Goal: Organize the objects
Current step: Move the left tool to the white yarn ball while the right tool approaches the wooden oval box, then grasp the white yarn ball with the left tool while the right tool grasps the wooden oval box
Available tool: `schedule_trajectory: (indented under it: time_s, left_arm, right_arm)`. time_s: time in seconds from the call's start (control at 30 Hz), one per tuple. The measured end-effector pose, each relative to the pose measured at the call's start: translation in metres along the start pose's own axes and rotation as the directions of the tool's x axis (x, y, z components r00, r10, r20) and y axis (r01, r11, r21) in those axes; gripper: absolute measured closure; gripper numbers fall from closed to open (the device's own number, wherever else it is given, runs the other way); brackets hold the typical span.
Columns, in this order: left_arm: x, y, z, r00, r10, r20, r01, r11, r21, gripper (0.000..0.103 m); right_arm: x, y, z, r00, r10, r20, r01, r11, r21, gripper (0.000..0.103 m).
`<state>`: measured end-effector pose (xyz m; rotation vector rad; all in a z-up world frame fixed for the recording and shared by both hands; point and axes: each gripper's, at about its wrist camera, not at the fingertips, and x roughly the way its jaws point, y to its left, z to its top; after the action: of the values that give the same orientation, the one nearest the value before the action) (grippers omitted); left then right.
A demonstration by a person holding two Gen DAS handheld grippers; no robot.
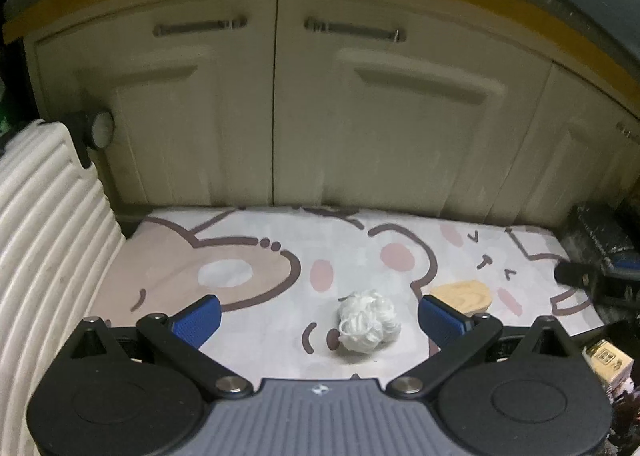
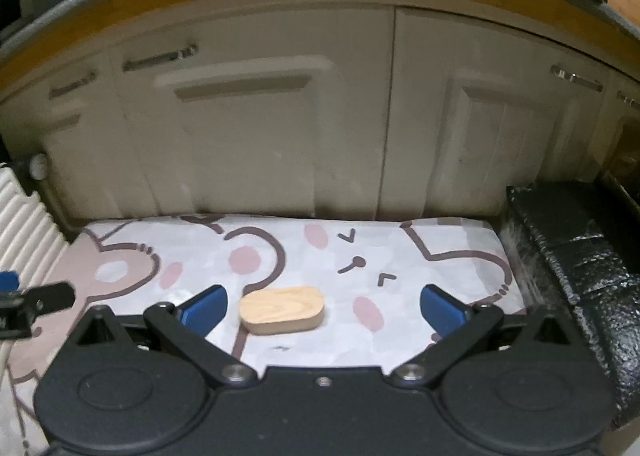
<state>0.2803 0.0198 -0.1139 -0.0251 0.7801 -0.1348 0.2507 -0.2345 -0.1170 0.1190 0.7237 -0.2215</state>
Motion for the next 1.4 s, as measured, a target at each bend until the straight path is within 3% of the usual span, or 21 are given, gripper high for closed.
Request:
schedule_trajectory:
  time_s: [0.3,0.5,0.7,0.8,1.03,1.27,1.4]
  left_arm:
    - [0.035,-0.001,-0.006,0.999,0.014,0.030,-0.016,0.998,0.060,0.000]
    - [0.054,-0.003,-0.013,0.998,-0.034,0.047,0.028,0.992,0.123,0.000]
    - [0.067,-0.016,-0.018,0.994,-0.107,-0.001,0.105,0.972,0.210,0.002]
    - [0.071,-0.021,-0.021,0.992,-0.125,-0.020,0.126,0.966,0.224,0.008]
    - [0.086,-0.031,-0.025,0.988,-0.146,-0.049,0.154,0.961,0.231,0.014]
    - [0.104,-0.041,-0.029,0.984,-0.151,-0.091,0.171,0.945,0.279,0.022]
    - [0.107,-0.037,-0.030,0.983,-0.162,-0.092,0.181,0.948,0.262,0.023]
  right_arm:
    - [0.052,0.006,0.006,0.999,-0.020,-0.038,0.020,1.000,0.017,0.000]
    - [0.082,0.006,-0.001,0.994,0.044,-0.096,-0.039,0.997,0.060,0.000]
    - [0.104,0.015,-0.002,0.991,0.064,-0.115,-0.064,0.998,0.000,0.000]
    - [0.116,0.019,-0.004,0.987,0.081,-0.141,-0.082,0.997,-0.001,0.000]
    - [0.138,0.025,-0.010,0.976,0.084,-0.200,-0.087,0.996,-0.006,0.000]
    - [0.150,0.028,-0.014,0.962,0.140,-0.235,-0.144,0.990,-0.001,0.000]
    - [0.159,0.031,-0.017,0.959,0.114,-0.259,-0.123,0.992,-0.021,0.000]
